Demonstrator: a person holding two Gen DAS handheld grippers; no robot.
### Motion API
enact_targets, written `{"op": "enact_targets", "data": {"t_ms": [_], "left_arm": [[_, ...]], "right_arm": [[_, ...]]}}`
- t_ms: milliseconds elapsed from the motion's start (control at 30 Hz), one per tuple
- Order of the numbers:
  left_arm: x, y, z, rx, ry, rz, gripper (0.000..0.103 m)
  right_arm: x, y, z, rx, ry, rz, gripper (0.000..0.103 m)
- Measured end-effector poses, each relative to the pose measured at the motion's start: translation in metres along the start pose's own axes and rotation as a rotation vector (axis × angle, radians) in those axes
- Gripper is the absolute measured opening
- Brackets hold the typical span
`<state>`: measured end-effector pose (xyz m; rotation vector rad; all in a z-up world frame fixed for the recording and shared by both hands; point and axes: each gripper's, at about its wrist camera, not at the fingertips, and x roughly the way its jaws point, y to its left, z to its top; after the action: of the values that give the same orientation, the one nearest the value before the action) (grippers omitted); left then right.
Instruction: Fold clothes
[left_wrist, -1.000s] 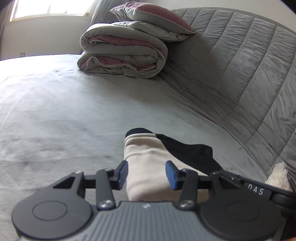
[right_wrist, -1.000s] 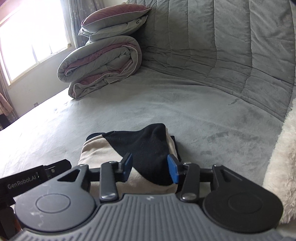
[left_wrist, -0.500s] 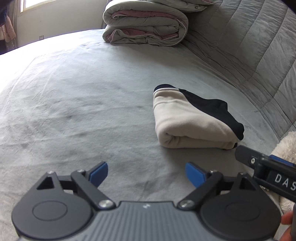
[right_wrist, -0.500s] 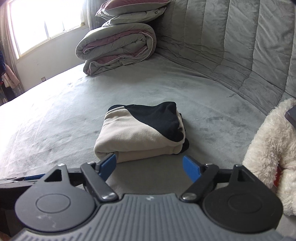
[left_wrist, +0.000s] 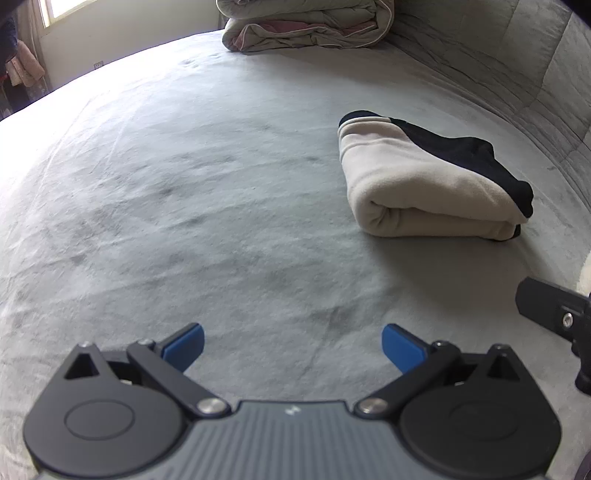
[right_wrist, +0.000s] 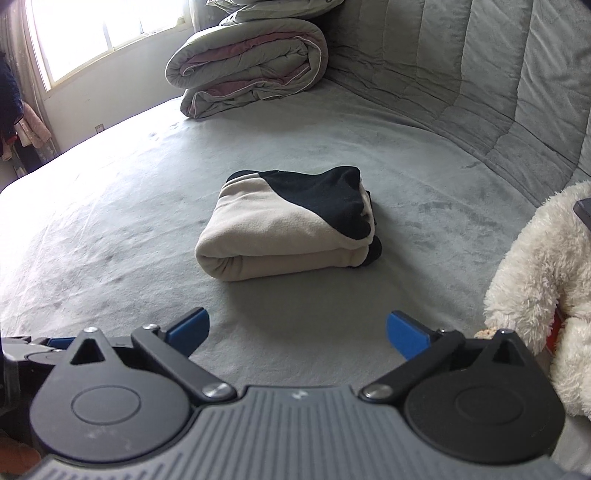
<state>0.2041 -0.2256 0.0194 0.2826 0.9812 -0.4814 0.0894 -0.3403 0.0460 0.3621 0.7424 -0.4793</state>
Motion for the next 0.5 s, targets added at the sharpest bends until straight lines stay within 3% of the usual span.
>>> {"op": "enact_targets", "data": {"t_ms": [500], "left_arm": [[-0.018, -0.016, 0.0, 0.035, -0.061, 0.013, 0.102]], "right_arm": [[-0.002, -0.014, -0.001, 0.021, 0.056, -0.024, 0.103]]}}
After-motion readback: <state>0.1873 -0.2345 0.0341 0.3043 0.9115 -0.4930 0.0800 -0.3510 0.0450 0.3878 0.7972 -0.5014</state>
